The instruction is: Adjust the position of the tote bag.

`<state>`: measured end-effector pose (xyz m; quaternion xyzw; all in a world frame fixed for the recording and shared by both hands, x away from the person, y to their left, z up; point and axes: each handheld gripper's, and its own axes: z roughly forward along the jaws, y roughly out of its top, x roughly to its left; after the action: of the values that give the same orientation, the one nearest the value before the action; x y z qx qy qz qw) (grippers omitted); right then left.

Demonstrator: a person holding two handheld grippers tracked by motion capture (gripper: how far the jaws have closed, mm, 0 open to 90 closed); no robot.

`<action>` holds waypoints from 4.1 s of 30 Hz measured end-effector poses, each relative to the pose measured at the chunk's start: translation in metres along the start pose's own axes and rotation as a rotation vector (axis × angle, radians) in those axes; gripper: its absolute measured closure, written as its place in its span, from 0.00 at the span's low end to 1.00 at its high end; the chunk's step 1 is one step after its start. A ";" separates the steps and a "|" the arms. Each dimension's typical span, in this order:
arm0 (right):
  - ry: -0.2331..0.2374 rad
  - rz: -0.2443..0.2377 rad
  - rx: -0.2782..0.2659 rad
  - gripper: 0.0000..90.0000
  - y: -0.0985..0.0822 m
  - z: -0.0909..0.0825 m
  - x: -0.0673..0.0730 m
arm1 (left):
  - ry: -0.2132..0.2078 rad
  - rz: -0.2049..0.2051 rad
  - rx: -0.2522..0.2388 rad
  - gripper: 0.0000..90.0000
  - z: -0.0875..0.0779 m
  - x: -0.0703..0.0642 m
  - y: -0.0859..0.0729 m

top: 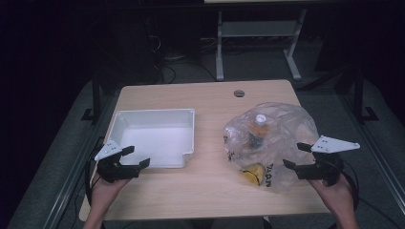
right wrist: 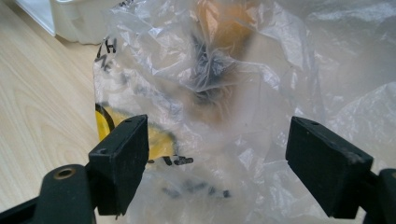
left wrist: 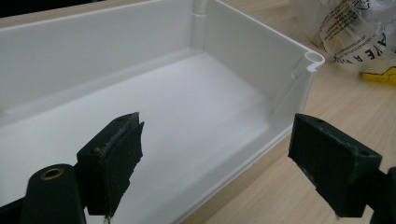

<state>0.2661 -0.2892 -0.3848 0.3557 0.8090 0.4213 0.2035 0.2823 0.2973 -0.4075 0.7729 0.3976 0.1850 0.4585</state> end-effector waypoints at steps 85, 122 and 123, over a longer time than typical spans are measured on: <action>0.018 -0.007 -0.047 0.26 -0.001 -0.017 -0.016 | -0.380 0.361 0.213 0.31 0.109 -0.137 0.146; 0.016 0.011 -0.057 0.27 -0.006 -0.021 -0.022 | -0.384 0.435 0.320 0.30 0.212 -0.168 0.170; 0.016 0.011 -0.056 0.27 -0.006 -0.021 -0.023 | -0.385 0.422 0.328 0.30 0.217 -0.168 0.167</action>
<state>0.2655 -0.3198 -0.3779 0.3511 0.7965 0.4477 0.2045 0.3943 -0.0004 -0.3616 0.9226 0.1593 0.0601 0.3463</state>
